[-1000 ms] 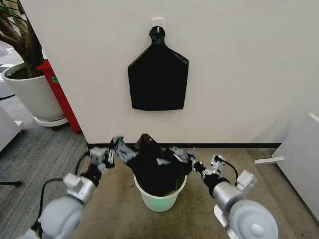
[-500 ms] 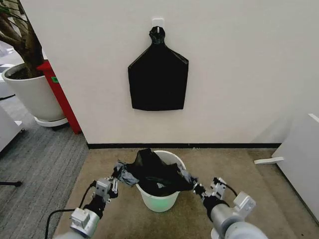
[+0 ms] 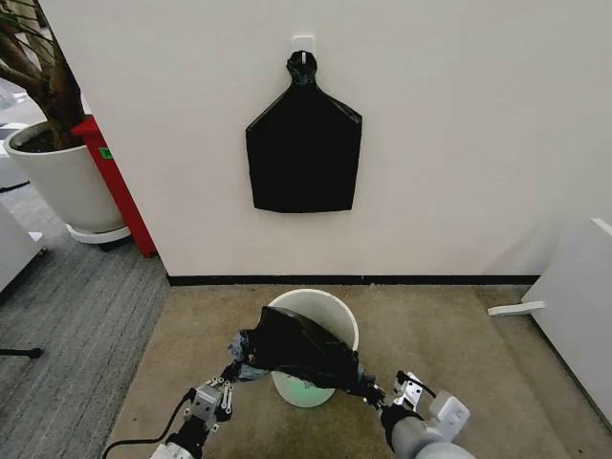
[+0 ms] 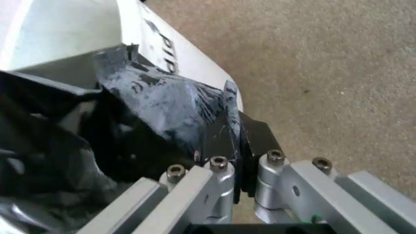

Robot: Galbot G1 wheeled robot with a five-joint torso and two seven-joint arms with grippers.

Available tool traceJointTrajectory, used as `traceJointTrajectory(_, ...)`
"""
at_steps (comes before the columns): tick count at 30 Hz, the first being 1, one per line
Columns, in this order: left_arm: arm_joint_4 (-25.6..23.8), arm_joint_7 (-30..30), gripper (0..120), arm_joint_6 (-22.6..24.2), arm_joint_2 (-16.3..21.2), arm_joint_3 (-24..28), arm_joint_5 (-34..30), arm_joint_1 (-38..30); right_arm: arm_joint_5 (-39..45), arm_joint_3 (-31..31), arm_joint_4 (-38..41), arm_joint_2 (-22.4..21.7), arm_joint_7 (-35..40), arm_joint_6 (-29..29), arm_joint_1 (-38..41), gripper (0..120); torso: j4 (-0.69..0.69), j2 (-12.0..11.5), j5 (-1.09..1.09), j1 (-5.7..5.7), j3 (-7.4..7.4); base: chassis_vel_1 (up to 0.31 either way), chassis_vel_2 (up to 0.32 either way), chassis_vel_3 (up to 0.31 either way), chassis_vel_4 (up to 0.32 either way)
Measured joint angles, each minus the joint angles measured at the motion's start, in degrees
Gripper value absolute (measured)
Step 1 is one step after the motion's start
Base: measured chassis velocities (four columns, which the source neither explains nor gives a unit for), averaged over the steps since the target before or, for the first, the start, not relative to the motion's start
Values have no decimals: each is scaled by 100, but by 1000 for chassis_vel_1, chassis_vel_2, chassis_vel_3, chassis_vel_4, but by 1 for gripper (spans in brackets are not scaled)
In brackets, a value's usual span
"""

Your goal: Place the garbage bag over the trash bin.

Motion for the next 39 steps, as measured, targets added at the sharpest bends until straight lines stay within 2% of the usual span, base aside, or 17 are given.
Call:
traceJointTrajectory(11, 537, 89, 0, -169, -153, 42, 167, -252, -430, 139, -528, 119, -451, 139, 210, 0, 0, 0, 0, 0, 0, 0, 0, 0, 0)
traceJointTrajectory(23, 628, 87, 0, 59, -121, 75, -522, -719, -495, 171, -1099, -4, -672, 90, 987, 0, 0, 0, 1, 0, 0, 0, 0, 0, 0)
traceJointTrajectory(31, 1055, 121, 0, 158, -320, 306, -823, -1013, -410, 149, -1544, -6, -1028, -129, 1363, 0, 1, 0, 0, 0, 0, 0, 0, 0, 0)
traceJointTrajectory(39, 1468, 183, 0, 484, -488, 548, -1159, -1548, -515, 232, -1883, 250, -1486, -443, 1483, 0, -1, -1, 0, 0, 0, 0, 0, 0, 0)
